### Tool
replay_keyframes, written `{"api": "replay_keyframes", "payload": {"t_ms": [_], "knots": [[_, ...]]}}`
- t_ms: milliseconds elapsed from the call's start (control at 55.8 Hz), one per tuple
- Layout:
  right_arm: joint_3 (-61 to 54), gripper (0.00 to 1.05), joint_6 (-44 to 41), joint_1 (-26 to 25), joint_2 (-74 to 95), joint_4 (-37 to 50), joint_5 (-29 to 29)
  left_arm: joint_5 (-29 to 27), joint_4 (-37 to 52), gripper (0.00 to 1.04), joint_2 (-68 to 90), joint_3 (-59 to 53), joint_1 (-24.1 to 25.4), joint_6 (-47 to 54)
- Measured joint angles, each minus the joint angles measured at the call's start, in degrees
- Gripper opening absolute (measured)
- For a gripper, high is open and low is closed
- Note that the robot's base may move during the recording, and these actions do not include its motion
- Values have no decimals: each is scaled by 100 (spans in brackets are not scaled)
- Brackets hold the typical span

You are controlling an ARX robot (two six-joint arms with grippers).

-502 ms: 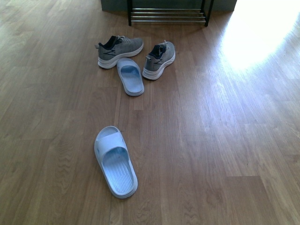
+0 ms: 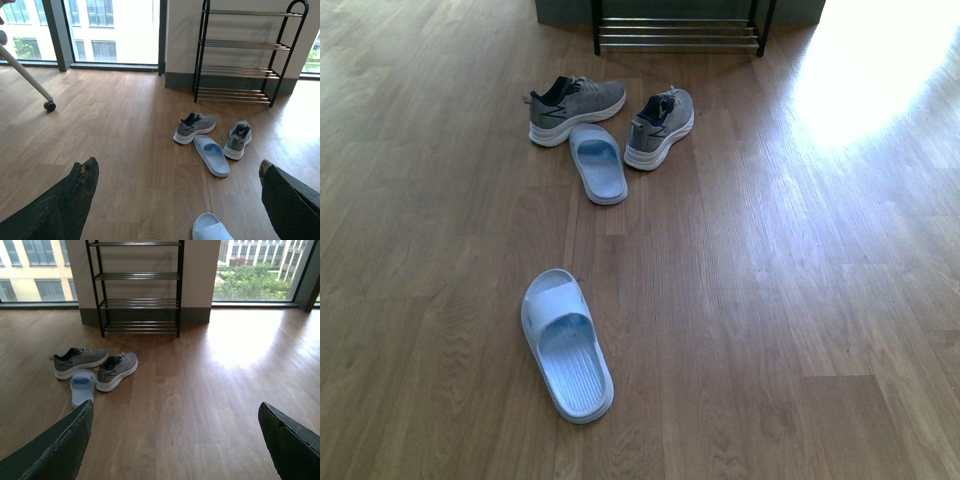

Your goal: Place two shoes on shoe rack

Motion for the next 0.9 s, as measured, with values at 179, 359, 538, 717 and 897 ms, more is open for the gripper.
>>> {"api": "replay_keyframes", "payload": {"t_ms": [179,359,538,717,897], "knots": [[0,96,0,0,0,0,0,0,0,95,0,0,0,0],[0,96,0,0,0,0,0,0,0,95,0,0,0,0],[0,96,0,0,0,0,2,0,0,95,0,-2,0,-2],[0,96,0,0,0,0,2,0,0,95,0,-2,0,0],[0,96,0,0,0,0,0,0,0,95,0,-2,0,0]]}}
